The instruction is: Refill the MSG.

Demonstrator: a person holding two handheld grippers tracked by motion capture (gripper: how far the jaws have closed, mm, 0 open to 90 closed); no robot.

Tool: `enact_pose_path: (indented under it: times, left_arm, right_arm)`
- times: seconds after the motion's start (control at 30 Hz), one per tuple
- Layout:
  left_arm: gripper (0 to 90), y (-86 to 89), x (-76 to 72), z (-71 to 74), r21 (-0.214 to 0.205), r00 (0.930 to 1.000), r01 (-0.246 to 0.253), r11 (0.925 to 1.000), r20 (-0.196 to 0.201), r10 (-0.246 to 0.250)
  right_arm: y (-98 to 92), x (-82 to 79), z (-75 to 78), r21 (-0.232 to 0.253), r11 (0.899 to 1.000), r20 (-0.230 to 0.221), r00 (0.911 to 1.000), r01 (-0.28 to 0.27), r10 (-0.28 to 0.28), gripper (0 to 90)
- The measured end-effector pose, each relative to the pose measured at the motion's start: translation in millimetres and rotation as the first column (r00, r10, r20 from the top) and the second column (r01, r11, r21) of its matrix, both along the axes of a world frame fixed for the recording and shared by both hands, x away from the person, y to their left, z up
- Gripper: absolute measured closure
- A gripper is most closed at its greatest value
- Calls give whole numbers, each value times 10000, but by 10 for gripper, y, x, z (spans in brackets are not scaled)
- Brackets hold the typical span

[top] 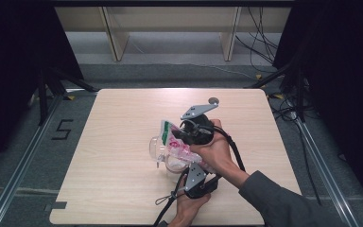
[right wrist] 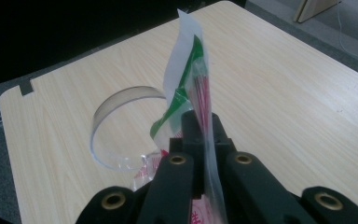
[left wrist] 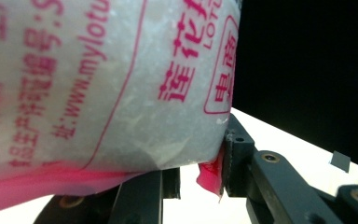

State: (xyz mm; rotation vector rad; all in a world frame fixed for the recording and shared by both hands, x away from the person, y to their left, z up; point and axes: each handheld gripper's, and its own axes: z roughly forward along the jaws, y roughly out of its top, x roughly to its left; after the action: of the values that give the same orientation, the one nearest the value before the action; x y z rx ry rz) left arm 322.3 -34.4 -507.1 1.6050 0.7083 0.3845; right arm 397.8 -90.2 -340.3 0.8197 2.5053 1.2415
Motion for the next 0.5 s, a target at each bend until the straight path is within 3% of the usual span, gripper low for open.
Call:
enact_pose_path:
  times: [0.03,0.07,0.1,0.23,0.27,0.5]
  left_arm:
    - [724,-3,11,2,72,9996,292,9995,4,-292]
    - [724,-8,24,5,2,9995,157,9999,287,-157]
    - [724,-2,32,8,117,9991,211,9997,355,-215]
    - [724,-10,20,11,65,9993,147,9999,331,-149]
    - [724,-3,-6,12,148,9999,4,9999,163,-6]
    - [725,-7,-7,17,189,9997,-47,9998,229,42]
  right_arm:
    - [4,1,-7,26,10000,62,10000,39,-39,900]
    - [0,-7,6,-1,10000,-176,9998,32,-32,900]
    - [-4,-2,7,-26,10000,-131,9999,49,-49,900]
    - [-3,-6,13,-37,9999,-173,9998,101,-102,900]
    - [1,-9,12,-3,9999,-224,9997,116,-116,900]
    - [4,0,13,-48,10000,-104,9999,58,-59,900]
